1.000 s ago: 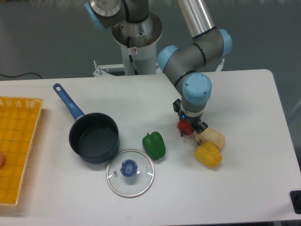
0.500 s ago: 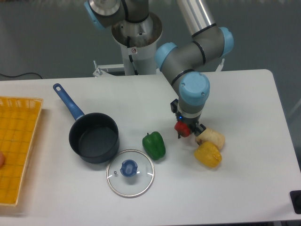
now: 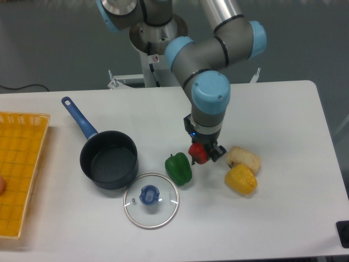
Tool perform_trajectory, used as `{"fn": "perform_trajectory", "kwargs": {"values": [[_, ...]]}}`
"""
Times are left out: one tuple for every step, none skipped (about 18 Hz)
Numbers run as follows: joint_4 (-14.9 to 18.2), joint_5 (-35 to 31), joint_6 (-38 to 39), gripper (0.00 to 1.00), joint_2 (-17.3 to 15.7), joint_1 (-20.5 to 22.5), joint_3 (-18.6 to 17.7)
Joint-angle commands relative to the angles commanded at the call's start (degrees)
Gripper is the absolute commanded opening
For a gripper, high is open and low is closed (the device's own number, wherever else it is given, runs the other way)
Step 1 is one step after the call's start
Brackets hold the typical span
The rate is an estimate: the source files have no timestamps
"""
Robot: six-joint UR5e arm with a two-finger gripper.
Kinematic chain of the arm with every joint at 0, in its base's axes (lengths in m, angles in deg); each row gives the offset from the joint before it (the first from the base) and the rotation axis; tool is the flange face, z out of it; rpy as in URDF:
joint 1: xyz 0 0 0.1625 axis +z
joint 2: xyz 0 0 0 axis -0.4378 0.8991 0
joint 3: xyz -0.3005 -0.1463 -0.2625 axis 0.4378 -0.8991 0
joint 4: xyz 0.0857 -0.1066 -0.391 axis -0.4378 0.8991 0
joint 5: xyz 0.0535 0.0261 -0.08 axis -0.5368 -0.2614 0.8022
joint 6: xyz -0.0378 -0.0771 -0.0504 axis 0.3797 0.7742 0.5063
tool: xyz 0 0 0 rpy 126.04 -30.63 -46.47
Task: Pick up the red pepper
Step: 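Lift the held red pepper and carry it toward the green pepper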
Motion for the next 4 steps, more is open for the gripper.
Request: {"fn": "perform_trajectory", "kwargs": {"values": [[0.00, -0.26, 0.09, 0.45, 0.09, -0.27, 0.17], [0.09, -0.35, 0.00, 0.45, 0.09, -0.27, 0.26], [0.17, -0.26, -0.17, 0.45, 0.00, -0.27, 0.26], [0.17, -0.26, -0.17, 0.45, 0.00, -0.27, 0.18]]}}
